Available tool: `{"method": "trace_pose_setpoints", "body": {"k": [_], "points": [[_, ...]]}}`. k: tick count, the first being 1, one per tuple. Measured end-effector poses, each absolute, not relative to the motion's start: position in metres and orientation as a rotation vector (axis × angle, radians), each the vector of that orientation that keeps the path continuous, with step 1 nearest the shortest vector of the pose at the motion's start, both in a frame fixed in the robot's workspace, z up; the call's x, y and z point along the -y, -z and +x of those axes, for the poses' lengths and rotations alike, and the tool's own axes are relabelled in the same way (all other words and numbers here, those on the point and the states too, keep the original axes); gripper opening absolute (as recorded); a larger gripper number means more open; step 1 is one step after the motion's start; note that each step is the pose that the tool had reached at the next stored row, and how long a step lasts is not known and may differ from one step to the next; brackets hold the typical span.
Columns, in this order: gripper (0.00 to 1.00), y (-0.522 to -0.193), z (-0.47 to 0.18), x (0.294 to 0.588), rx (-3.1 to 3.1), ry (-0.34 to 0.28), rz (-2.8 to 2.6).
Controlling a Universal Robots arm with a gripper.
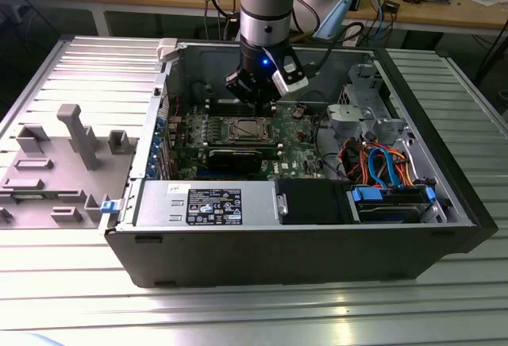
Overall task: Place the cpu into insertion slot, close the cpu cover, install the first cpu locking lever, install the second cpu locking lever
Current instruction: 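Install the second cpu locking lever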
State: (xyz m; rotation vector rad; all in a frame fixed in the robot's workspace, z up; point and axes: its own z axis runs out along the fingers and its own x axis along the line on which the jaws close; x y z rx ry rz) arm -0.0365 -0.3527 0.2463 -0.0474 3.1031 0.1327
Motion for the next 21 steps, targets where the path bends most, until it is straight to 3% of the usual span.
{"method": "trace_pose_setpoints", "body": {"k": [21], "points": [[0.11, -0.249, -0.036, 0.37, -3.103, -0.135, -0.048]]}}
